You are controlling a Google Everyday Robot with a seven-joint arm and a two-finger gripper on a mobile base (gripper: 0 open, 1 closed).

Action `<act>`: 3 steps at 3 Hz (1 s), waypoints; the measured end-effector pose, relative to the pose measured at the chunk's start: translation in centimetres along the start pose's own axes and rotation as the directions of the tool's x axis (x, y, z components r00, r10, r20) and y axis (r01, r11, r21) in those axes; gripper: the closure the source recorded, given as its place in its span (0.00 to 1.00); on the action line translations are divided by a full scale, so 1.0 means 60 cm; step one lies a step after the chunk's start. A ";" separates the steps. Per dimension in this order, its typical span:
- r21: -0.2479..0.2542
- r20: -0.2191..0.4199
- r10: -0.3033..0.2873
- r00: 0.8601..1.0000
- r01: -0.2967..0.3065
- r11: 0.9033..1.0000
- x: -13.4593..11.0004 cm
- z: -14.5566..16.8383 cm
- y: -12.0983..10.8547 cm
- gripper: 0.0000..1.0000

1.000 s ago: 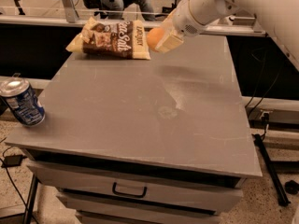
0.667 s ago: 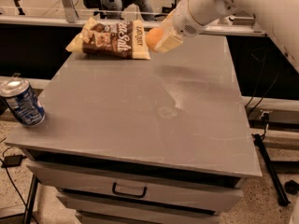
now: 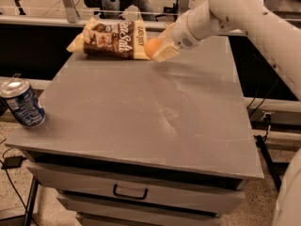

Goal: Move orange near brown chip bag

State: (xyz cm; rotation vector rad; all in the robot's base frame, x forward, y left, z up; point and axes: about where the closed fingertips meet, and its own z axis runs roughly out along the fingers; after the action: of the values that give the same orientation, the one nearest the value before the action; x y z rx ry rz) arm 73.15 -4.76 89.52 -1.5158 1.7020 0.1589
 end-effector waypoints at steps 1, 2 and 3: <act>-0.015 0.043 0.025 0.999 -0.025 1.000 0.006 0.026 0.003 0.86; -0.022 0.050 0.029 0.998 -0.028 0.999 0.006 0.034 0.006 0.62; -0.026 0.051 0.028 0.998 -0.027 0.999 0.005 0.038 0.008 0.39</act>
Offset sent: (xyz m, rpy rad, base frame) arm 0.0067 0.0072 -0.0135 0.0510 0.0145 0.0115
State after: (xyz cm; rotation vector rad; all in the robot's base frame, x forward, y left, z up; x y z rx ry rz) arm 73.86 -3.50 87.66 -1.4952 1.6869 0.2328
